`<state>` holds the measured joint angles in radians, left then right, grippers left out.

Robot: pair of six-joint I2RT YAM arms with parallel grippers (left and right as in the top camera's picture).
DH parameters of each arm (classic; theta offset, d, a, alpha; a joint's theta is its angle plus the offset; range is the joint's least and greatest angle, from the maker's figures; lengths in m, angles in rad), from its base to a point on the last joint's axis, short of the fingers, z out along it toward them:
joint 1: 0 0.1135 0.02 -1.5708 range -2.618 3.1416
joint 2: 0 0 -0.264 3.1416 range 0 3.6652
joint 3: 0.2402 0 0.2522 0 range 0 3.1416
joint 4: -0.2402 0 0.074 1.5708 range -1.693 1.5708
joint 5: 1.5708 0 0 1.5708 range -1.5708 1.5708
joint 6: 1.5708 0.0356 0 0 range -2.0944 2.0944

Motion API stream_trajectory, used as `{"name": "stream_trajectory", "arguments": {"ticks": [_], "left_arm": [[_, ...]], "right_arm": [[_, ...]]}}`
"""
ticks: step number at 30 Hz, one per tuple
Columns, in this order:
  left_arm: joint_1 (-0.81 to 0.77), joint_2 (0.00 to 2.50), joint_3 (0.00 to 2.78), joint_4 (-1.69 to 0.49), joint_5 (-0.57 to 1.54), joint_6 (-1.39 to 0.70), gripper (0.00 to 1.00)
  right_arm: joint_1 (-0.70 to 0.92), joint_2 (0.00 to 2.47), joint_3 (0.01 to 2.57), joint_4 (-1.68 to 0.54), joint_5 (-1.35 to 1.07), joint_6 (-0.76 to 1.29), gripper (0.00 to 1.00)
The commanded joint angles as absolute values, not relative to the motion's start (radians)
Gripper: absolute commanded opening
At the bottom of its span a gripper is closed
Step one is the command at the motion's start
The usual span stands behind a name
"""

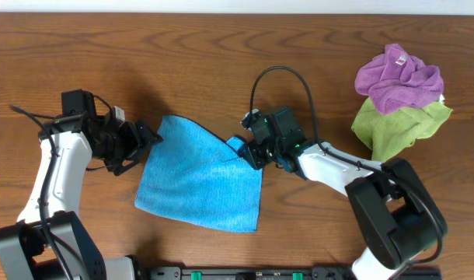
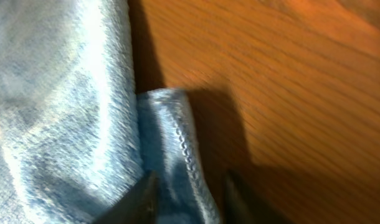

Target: Fold the cloth

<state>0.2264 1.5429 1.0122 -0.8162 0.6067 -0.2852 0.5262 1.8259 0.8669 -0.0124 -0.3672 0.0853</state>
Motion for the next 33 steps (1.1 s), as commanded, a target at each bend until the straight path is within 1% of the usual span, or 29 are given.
{"name": "stream_trajectory", "arguments": {"ticks": [1,3,4,5,13,16,27,28,29,31,33], "left_arm": [[0.231,1.542,1.032,-0.815,0.622,-0.285,0.87],[0.231,1.542,1.032,-0.813,0.622,-0.285,0.87],[0.231,1.542,1.032,-0.813,0.622,-0.285,0.87],[0.231,1.542,1.032,-0.813,0.622,-0.285,0.87],[0.231,1.542,1.032,-0.797,0.622,-0.286,0.87],[0.229,1.542,1.032,-0.783,0.623,-0.286,0.87],[0.229,1.542,1.032,-0.719,0.622,-0.323,0.86],[0.229,1.542,1.032,-0.720,0.622,-0.323,0.86],[0.229,1.542,1.032,-0.721,0.622,-0.331,0.86],[0.229,1.542,1.032,-0.720,0.622,-0.361,0.87],[0.231,1.542,1.032,-0.723,0.628,-0.387,0.89]], "right_arm": [[0.554,1.829,0.890,0.002,-0.385,0.081,0.18],[0.561,1.829,0.891,0.017,-0.382,0.081,0.06],[0.561,1.829,0.894,0.019,-0.371,0.083,0.02],[0.561,1.829,0.901,0.019,-0.346,0.093,0.01],[0.540,1.833,1.018,0.042,-0.094,0.075,0.01],[0.517,1.855,1.067,0.071,-0.057,0.061,0.01],[0.450,1.981,1.183,0.064,0.012,0.051,0.02],[0.449,1.981,1.184,0.064,0.012,0.051,0.05],[0.449,1.974,1.188,0.058,0.011,0.051,0.17],[0.449,1.954,1.198,0.029,0.011,0.057,0.35],[0.449,1.921,1.212,-0.017,0.010,0.092,0.47]]}}
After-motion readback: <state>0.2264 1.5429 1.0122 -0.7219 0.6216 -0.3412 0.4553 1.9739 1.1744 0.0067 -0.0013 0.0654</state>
